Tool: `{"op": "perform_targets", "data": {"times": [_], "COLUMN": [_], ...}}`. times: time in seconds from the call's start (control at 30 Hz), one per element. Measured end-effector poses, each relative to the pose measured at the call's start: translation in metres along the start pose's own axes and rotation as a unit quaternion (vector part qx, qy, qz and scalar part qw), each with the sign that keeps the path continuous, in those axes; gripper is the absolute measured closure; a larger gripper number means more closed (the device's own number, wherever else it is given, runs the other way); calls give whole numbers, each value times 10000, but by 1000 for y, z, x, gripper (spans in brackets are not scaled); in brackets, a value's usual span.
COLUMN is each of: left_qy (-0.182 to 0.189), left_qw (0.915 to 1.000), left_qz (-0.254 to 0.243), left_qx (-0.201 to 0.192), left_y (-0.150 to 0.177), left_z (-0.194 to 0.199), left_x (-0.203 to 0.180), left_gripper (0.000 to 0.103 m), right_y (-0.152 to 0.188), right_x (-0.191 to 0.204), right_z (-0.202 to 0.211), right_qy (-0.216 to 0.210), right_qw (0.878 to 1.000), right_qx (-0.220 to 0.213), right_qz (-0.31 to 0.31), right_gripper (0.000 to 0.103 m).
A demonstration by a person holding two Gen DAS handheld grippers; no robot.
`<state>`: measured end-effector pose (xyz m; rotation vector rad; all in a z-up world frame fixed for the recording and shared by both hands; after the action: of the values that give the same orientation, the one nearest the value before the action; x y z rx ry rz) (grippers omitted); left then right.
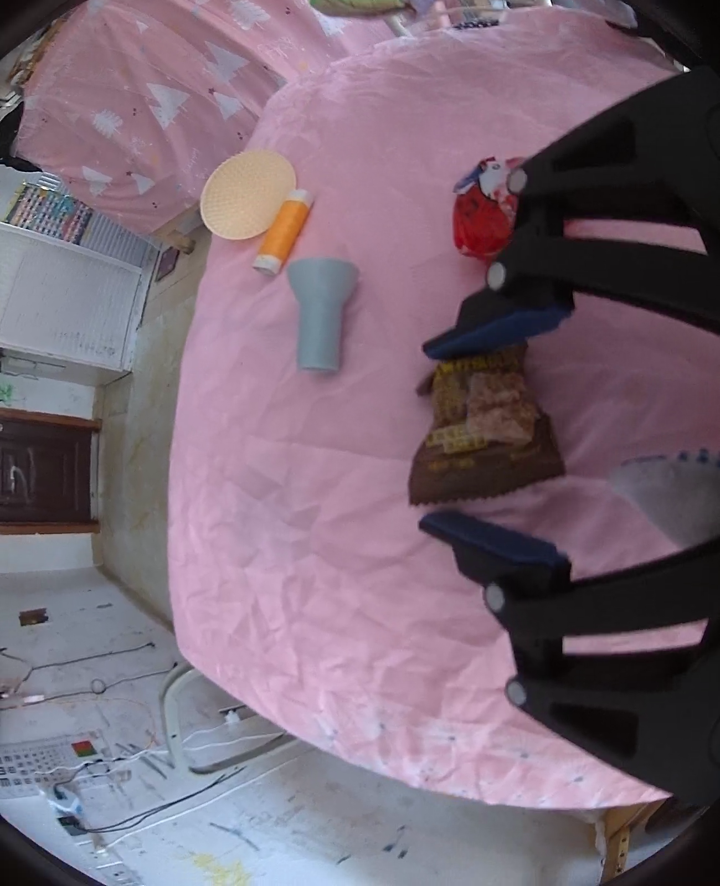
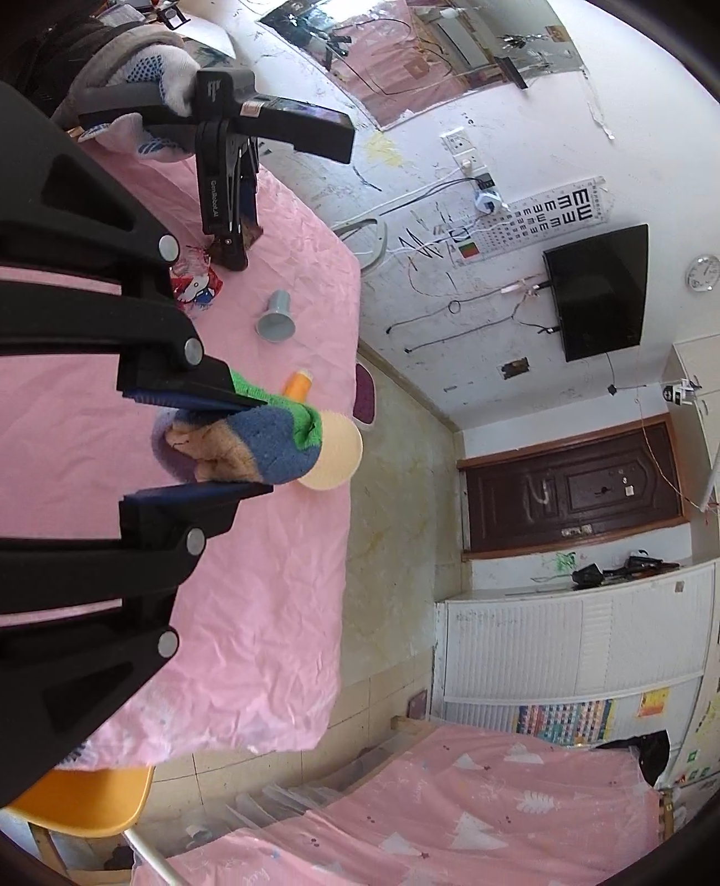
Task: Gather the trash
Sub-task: 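Carry both items over the orange bucket and open both tools to drop them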
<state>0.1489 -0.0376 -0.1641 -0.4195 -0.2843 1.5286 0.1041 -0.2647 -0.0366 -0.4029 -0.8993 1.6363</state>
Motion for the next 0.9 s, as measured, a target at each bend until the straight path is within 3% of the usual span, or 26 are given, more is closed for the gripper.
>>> {"op": "perform_targets", "data": {"times": [0.07,0.2,0.6,0.9], "left_qy": [-5,-38,-52,455], "left_qw": [10000,9999,9982,9924], "left_qz": [-72,-66,-247,-766], "left_qx": [-17,-84,-545,-847], "left_y": [1,3,-8,-16], "left_z": [1,3,45,79], "left_x": [-7,-12,-43,-123], "left_gripper": [68,76,77,77], "right_y": [1,5,22,52], "right_x": [-10,-27,-92,-148], "right_z": [9,24,65,98], "right_qy": [73,224,562,977], "right_qw": [9999,9994,9947,9872], "right_qx": [-75,-208,-530,-692], "right_qz": [-56,-169,-683,-1057], "right_gripper": [91,91,91,91]}}
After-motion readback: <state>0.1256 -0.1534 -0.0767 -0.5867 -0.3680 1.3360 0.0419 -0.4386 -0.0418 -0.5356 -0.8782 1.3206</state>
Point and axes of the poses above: each gripper's, at about its wrist camera, not at the fingertips, and z roughly against the way its jaws point, x to its left, y to its underside, the point moved 10 cm from there along -z, roughly the way its jaws point, and after that the axes turned 5 degrees about x, right-handed, at the moved point
